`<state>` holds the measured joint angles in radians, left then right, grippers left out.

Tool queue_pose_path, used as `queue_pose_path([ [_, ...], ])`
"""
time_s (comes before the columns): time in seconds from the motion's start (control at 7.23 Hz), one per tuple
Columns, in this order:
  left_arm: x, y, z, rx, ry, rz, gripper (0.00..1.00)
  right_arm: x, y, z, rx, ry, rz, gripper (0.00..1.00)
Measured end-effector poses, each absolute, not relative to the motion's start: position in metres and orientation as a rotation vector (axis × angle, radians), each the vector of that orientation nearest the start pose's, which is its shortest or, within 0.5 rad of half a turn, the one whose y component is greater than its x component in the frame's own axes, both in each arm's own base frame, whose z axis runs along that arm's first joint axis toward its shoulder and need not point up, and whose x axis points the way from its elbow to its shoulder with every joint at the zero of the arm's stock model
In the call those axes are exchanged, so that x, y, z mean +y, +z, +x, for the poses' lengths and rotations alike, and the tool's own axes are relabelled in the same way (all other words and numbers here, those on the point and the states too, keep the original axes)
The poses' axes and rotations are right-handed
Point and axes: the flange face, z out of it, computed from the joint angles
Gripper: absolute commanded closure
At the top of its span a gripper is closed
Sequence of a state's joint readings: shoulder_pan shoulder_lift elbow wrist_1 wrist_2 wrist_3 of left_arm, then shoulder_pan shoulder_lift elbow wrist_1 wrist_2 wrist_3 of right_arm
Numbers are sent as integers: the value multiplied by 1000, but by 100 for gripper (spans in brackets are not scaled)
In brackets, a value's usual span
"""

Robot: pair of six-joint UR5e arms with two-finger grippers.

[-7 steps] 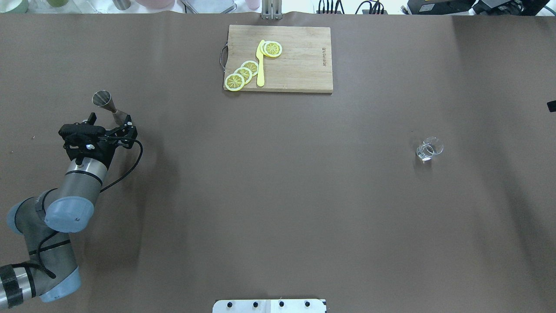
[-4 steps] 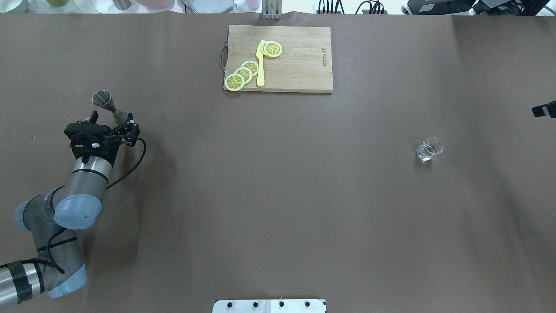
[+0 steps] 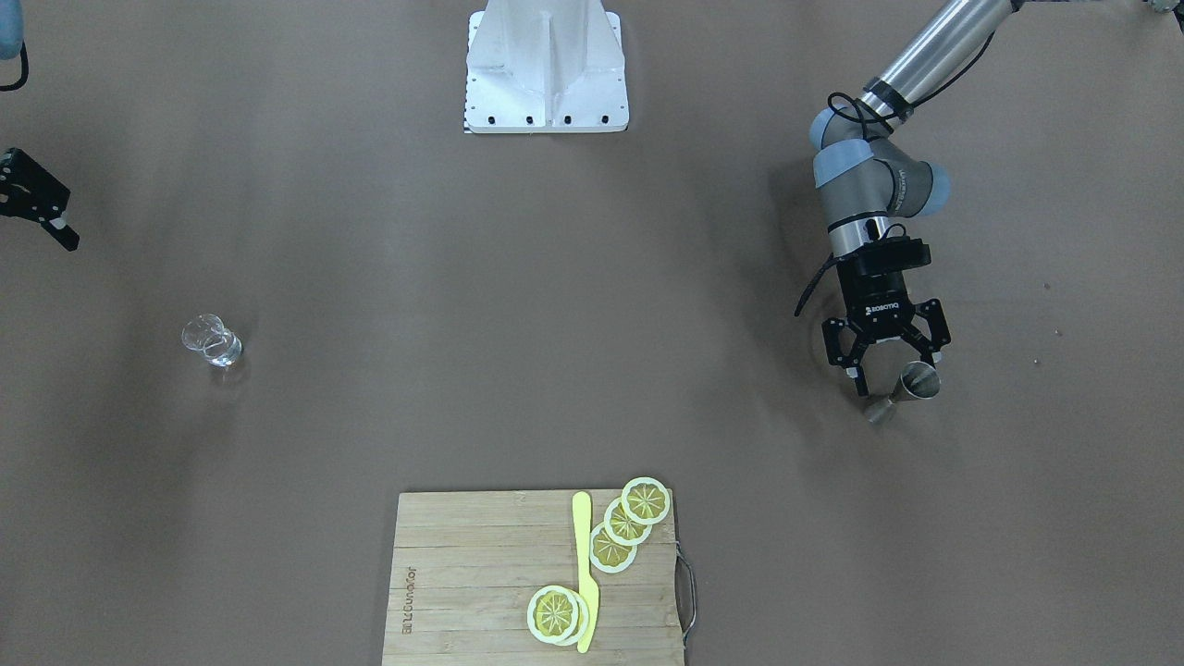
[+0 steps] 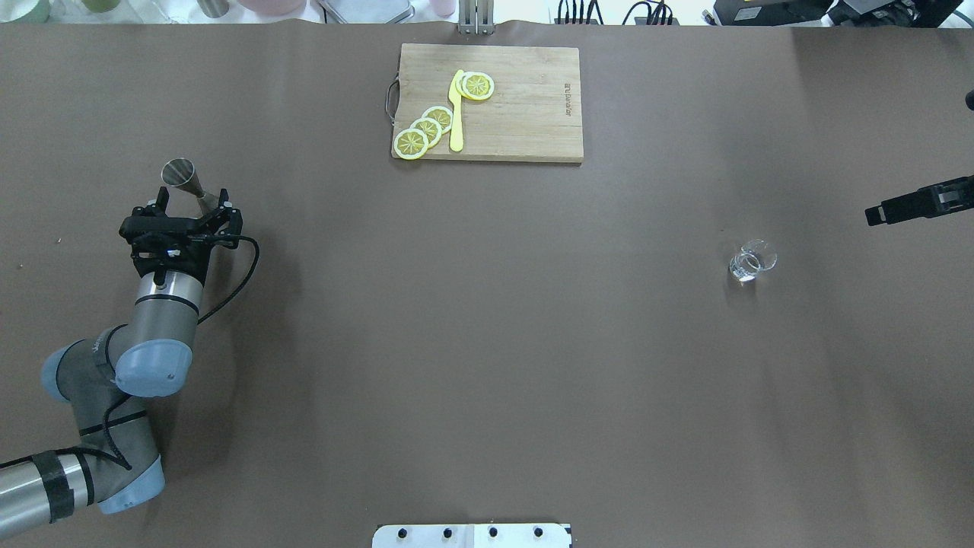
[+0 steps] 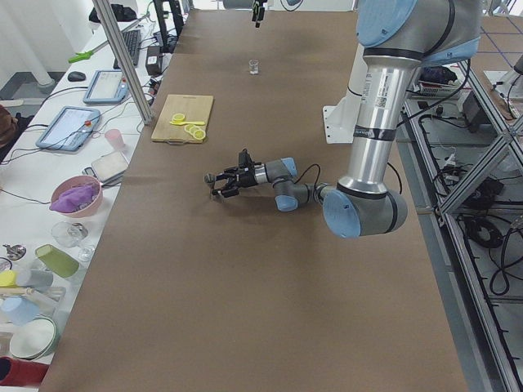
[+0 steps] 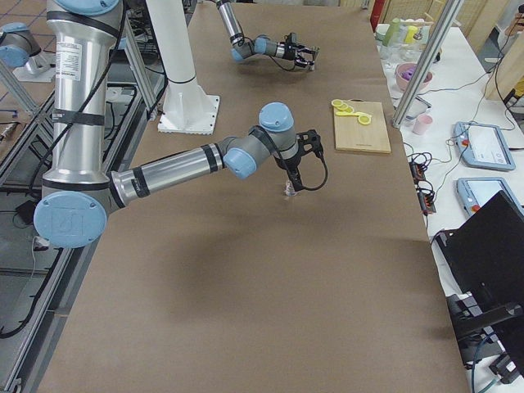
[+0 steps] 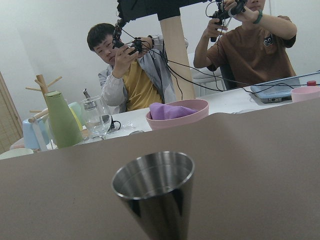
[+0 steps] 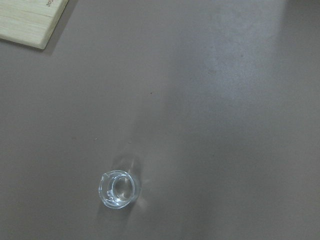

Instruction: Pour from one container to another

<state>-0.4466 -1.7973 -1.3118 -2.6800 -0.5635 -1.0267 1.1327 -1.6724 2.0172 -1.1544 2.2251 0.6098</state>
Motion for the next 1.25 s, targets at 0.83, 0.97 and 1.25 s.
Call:
queue_pose_path([
  [0.83,-447,541,442,461,-497,1251,16,-438,488,-171,-892,-88,247,0],
  [0.97,-448,544,443,470,-512,1245,16,-440,497,-173,-886,-87,236,0],
  [1.25,-448,545,443,474,-521,1243,16,-446,511,-177,-891,-96,256,0],
])
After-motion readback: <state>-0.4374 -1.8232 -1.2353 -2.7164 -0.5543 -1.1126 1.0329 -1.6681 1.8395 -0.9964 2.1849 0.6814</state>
